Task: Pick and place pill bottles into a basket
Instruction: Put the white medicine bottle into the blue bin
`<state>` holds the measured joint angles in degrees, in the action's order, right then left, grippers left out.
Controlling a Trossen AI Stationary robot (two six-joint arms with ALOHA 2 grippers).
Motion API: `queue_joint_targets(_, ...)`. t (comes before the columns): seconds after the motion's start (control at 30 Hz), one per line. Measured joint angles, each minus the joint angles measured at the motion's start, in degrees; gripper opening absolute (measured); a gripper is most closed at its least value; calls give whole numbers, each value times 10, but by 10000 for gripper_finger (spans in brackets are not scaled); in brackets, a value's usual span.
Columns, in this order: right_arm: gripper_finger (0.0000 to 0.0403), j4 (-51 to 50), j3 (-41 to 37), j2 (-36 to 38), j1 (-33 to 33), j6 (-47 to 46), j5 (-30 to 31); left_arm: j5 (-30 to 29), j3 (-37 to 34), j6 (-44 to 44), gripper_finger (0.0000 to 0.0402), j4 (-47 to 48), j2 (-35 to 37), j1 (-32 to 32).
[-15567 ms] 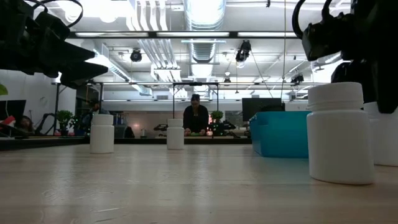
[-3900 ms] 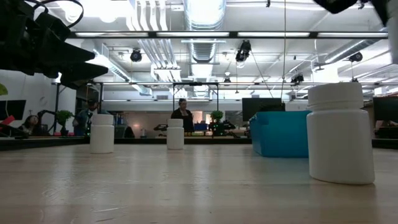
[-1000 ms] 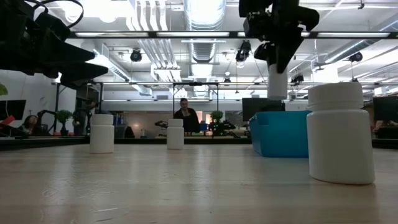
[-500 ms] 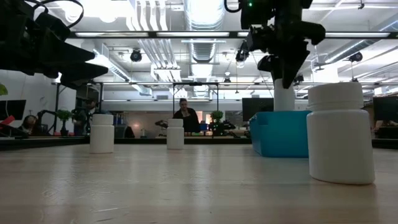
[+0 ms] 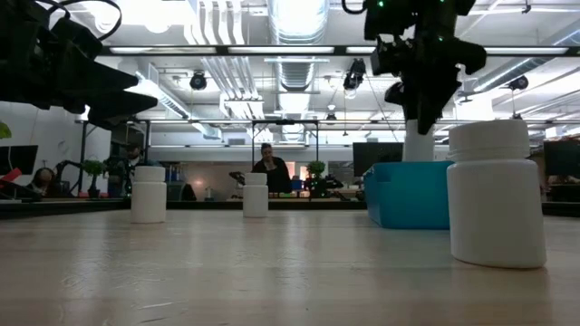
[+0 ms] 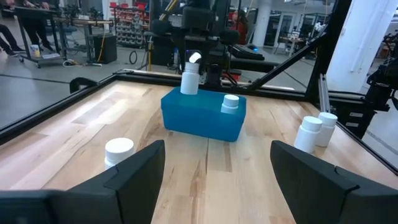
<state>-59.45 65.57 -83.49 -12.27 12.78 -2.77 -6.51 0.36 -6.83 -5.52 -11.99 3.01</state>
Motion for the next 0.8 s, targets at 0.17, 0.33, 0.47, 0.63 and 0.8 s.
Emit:
queue_joint_targets(0.17,148,1,-41,19,-1,-3,0,0,0,0,274,0,0,0)
queue_joint_targets(0.33,148,33,-67,21,-1,-4,0,0,0,0,274,1,0,1)
queue_joint_targets(0.47,148,61,-92,14,-1,-5,-1,0,0,0,274,0,1,0)
queue_joint_targets(0.63,148,69,-113,11,-1,-3,-1,0,0,0,274,0,0,0)
queue_joint_targets(0.8,148,83,-117,11,-1,-3,3,0,0,0,274,0,1,0)
